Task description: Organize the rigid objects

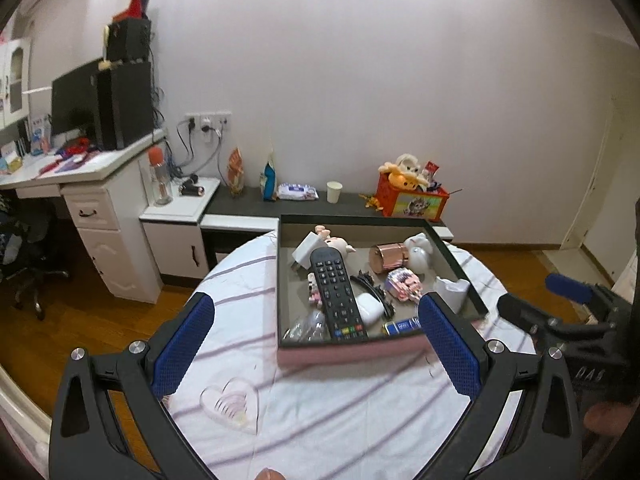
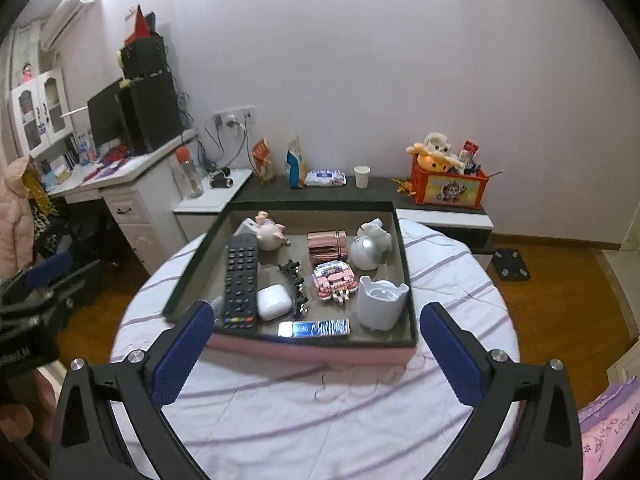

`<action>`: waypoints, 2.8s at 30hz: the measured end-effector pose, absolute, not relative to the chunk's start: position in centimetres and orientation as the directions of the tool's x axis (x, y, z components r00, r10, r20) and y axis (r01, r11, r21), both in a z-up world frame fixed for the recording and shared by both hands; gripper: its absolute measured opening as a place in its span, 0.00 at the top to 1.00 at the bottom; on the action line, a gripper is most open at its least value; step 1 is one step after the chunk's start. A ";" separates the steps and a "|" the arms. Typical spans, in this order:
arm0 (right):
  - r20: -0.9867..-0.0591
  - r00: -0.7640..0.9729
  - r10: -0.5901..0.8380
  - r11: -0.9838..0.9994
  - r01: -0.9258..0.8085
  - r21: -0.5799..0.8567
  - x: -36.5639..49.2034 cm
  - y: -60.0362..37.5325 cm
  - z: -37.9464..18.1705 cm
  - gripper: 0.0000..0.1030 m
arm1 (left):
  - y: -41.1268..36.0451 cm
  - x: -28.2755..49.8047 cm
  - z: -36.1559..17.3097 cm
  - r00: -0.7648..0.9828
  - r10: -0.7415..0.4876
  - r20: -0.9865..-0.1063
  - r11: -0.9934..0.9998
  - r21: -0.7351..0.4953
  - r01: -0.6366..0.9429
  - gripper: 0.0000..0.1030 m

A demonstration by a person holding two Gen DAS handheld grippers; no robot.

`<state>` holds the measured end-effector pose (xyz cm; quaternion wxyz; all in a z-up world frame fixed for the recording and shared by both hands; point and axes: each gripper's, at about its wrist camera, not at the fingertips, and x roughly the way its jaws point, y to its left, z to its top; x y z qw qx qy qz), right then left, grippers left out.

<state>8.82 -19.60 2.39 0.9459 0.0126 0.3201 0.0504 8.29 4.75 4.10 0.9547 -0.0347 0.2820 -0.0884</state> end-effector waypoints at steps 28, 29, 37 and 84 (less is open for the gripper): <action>-0.515 0.846 0.139 0.990 -0.105 0.094 -8.0 -21.5 5.8 0.00 | 2.6 -9.7 7.5 0.885 -0.115 -0.450 0.993 -0.043 0.108 0.00; -0.512 0.848 0.136 0.990 -0.099 0.099 -8.5 -21.7 5.6 0.00 | 2.5 -9.9 7.4 0.885 -0.117 -0.451 0.993 -0.045 0.108 0.00; -0.508 0.850 0.138 0.989 -0.093 0.114 -11.1 -22.4 4.5 0.00 | 1.8 -12.2 7.0 0.880 -0.106 -0.463 0.994 -0.058 0.090 0.00; -0.512 0.843 0.164 0.986 -0.122 0.116 -11.4 -21.3 3.8 0.00 | 1.2 -13.0 6.5 0.860 -0.072 -0.505 0.997 -0.046 0.057 0.00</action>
